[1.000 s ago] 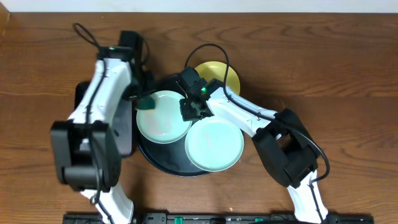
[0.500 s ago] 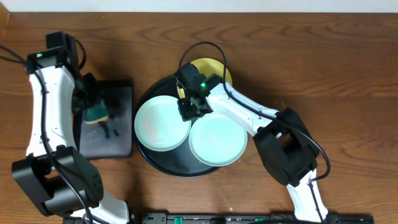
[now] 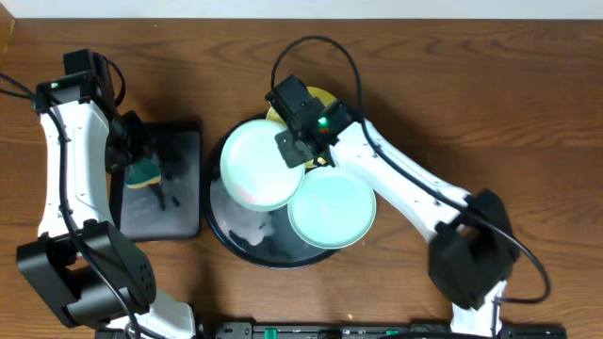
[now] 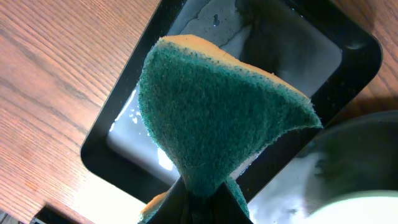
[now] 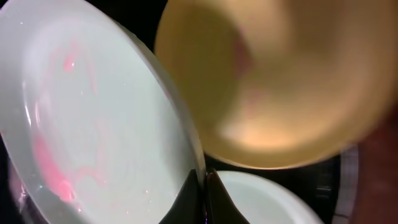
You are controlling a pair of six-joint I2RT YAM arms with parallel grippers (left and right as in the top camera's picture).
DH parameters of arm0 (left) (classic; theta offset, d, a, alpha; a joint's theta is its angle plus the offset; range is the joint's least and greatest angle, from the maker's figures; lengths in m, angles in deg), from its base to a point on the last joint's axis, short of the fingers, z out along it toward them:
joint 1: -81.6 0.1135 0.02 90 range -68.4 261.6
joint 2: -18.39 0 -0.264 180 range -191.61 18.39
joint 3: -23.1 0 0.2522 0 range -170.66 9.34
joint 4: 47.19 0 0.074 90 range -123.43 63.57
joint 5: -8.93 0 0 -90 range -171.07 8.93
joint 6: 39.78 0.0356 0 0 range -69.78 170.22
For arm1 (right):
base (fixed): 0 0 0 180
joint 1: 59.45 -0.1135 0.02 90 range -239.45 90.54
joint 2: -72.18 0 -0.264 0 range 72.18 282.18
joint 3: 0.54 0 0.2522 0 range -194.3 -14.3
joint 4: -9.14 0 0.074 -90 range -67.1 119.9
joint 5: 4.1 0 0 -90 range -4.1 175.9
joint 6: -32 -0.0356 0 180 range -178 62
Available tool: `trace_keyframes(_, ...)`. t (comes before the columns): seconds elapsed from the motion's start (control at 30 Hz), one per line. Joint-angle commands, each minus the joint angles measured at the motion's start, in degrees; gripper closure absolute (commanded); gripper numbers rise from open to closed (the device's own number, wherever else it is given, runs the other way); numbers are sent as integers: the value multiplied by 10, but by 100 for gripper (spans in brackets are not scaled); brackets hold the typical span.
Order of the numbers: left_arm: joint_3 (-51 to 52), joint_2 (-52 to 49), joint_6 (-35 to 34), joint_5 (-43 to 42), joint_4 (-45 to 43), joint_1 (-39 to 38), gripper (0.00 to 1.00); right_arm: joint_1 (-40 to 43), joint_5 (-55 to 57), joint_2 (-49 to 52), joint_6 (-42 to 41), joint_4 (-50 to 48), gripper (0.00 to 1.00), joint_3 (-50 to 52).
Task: Clean dirty plates on tray and stack at the side
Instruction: 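Lift the mint plate with the right gripper and move it right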
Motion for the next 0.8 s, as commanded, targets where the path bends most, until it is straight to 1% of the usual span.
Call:
trace_keyframes(0.0,-9,1,-5,7,2,0,93,-34,155,-46,27,1,99,-16)
trace_keyframes(0.17,-8,1,-5,4,2,0,93,-97,320,-66,37,2,99,-16)
trace_keyframes(0.2,-8,1,-5,-8,2,0,92,-128,406,-66,37,2,99,-16)
trace_keyframes(0.23,-8,1,-5,-18,2,0,93,-143,447,-66,37,2,99,-16)
trace_keyframes(0.37,-8,1,-5,-27,7,0,92,-191,557,-66,38,-14,99,-16)
trace_keyframes(0.53,-8,1,-5,-27,-1,0,93,-230,631,-66,73,-57,99,-16)
trace_keyframes(0.63,-8,1,-5,-27,-5,0,93,-243,667,-66,118,-99,99,-16)
trace_keyframes(0.77,-8,1,-5,-27,-4,0,93,-251,711,-66,154,-148,99,-16)
